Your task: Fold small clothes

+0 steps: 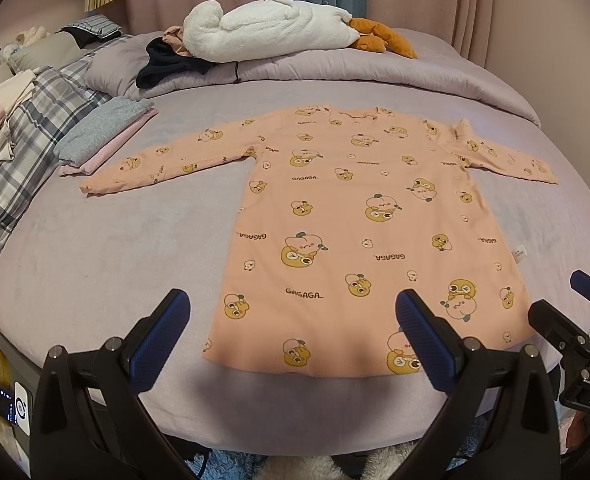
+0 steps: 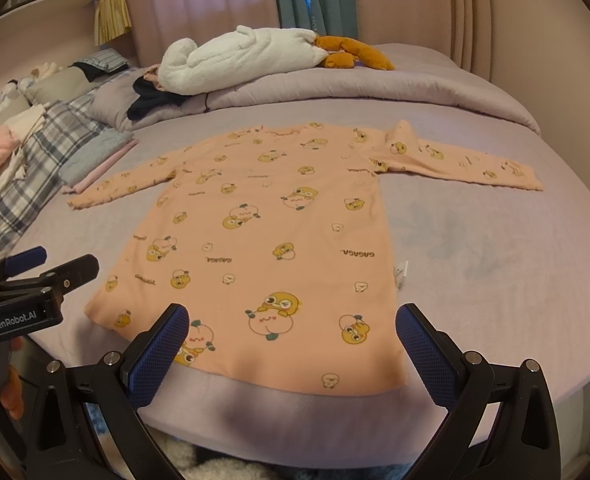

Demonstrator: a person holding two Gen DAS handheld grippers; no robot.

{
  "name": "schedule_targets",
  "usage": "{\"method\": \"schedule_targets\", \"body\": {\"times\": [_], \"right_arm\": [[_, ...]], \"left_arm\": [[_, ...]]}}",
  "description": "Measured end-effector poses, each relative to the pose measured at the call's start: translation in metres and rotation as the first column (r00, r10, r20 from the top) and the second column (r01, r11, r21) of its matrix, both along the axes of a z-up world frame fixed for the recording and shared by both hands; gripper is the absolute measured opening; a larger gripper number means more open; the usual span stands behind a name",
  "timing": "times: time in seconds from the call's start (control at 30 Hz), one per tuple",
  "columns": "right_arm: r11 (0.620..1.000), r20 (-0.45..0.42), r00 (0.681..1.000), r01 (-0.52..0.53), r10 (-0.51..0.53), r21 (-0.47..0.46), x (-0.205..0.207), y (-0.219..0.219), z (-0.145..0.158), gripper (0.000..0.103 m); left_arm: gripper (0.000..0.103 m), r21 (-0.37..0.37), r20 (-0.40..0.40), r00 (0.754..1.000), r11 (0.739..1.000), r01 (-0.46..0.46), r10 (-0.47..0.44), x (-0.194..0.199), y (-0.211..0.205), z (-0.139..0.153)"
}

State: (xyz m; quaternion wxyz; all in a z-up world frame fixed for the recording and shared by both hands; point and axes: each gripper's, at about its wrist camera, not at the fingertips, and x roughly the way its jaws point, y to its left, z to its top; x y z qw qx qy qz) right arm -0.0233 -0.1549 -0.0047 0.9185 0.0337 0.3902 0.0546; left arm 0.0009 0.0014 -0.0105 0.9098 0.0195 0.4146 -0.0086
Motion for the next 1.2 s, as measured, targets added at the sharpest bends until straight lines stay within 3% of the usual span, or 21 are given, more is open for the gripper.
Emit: {"method": "schedule_targets", "body": {"times": [1.2], "right_arm": [[1.000, -0.005, 1.000, 0.004, -0.003, 0.004, 0.0012, -0.0024, 0.0011, 0.102]], "left_arm": [[0.103, 0.005, -0.013, 1.000, 1.000, -0.002, 0.002, 0.0027, 0.0035, -0.0025]]}}
